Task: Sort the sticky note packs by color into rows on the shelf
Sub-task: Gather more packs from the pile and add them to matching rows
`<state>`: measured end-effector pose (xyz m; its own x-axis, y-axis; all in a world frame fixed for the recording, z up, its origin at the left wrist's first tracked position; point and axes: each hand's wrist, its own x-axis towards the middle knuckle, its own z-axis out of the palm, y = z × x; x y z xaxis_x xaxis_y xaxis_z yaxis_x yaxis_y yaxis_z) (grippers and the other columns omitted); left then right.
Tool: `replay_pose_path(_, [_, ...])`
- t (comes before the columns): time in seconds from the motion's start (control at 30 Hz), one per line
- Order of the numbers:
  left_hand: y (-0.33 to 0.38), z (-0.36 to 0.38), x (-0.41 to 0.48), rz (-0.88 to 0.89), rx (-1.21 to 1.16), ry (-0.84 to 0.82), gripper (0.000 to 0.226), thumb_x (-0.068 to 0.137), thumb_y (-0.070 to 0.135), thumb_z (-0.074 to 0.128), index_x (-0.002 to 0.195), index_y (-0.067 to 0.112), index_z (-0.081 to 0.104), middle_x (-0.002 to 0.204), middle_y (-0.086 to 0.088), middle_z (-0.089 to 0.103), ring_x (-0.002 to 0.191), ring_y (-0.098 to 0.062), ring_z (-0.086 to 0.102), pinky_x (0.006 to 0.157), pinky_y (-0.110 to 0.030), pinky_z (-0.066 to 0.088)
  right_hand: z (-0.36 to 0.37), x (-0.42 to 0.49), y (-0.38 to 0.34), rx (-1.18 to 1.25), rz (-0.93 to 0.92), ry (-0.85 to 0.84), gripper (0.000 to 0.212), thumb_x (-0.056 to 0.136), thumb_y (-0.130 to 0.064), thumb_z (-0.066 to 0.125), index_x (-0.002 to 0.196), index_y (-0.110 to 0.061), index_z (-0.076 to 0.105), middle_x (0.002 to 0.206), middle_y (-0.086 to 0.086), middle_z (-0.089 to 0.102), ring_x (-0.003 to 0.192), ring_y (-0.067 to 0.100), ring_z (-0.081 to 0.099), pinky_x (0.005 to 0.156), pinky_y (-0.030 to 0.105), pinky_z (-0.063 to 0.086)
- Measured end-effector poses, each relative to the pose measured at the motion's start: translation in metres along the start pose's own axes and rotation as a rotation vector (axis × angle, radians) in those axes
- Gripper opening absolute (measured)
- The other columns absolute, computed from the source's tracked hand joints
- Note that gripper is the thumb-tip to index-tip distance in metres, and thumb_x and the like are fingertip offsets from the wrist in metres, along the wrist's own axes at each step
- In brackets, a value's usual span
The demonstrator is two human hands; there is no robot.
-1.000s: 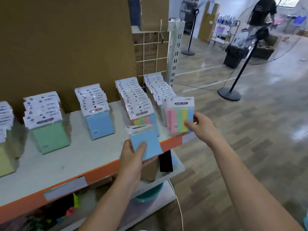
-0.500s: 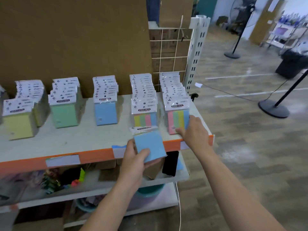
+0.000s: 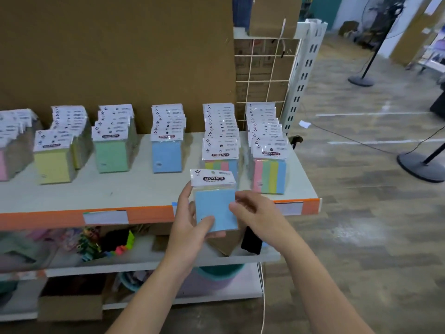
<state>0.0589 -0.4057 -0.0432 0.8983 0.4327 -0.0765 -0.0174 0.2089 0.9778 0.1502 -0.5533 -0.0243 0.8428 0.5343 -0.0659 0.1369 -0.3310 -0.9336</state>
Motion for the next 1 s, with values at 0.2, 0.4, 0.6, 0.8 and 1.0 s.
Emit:
replay_pose_path(0.2, [0.019, -0.051, 0.011, 0.051, 0.143, 0.096, 0.067, 0.097, 0.001, 0.055, 0.131, 0.057, 0.040, 0.114, 0.005, 0.065, 0.095, -0.009, 0.071, 0.061, -0.029, 0.060, 0.054, 0.039, -0.022, -0.066, -0.009, 0.032, 0.022, 0.084, -0.020, 0.075, 0.101, -0.020, 0.060, 0.085, -0.004, 0.063, 0.069, 0.006, 0.053, 0.067, 0.021, 0.045])
replay_pose_path(0.4, [0.032, -0.138, 0.035, 0.110, 0.532, 0.289, 0.021, 0.097, 0.012, 0.053, 0.092, 0.029, 0.063, 0.095, 0.007, 0.068, 0.087, -0.019, 0.068, 0.077, -0.041, 0.055, 0.109, 0.105, -0.047, -0.147, 0.020, 0.203, 0.019, 0.091, -0.018, 0.066, 0.101, -0.020, 0.050, 0.081, -0.007, 0.057, 0.074, 0.014, 0.057, 0.052, 0.014, 0.039])
replay_pose_path(0.6, [0.033, -0.187, 0.060, 0.041, 0.613, 0.117, 0.018, 0.097, 0.010, 0.055, 0.088, 0.022, 0.065, 0.079, 0.007, 0.070, 0.068, 0.004, 0.062, 0.066, -0.027, 0.051, 0.154, 0.147, -0.050, -0.319, 0.095, 0.326, 0.042, 0.094, -0.018, 0.062, 0.130, -0.010, 0.044, 0.124, 0.016, 0.058, 0.107, 0.031, 0.059, 0.084, 0.039, 0.053])
replay_pose_path(0.8, [0.030, -0.207, 0.072, -0.030, 0.473, 0.023, 0.020, 0.098, 0.013, 0.055, 0.086, 0.024, 0.067, 0.071, 0.006, 0.069, 0.059, -0.002, 0.062, 0.049, -0.018, 0.048, 0.186, 0.150, -0.049, -0.440, 0.094, 0.448, 0.076, 0.082, -0.025, 0.078, 0.143, -0.012, 0.032, 0.128, 0.014, 0.044, 0.113, 0.032, 0.053, 0.085, 0.032, 0.040])
replay_pose_path(1.0, [0.035, -0.214, 0.074, -0.072, 0.383, -0.082, 0.021, 0.098, 0.009, 0.054, 0.084, 0.019, 0.067, 0.070, 0.001, 0.069, 0.052, -0.009, 0.059, 0.048, -0.021, 0.049, 0.192, 0.145, -0.061, -0.406, 0.142, 0.492, 0.068, 0.090, -0.024, 0.070, 0.144, -0.007, 0.032, 0.136, 0.017, 0.041, 0.119, 0.035, 0.050, 0.095, 0.040, 0.042])
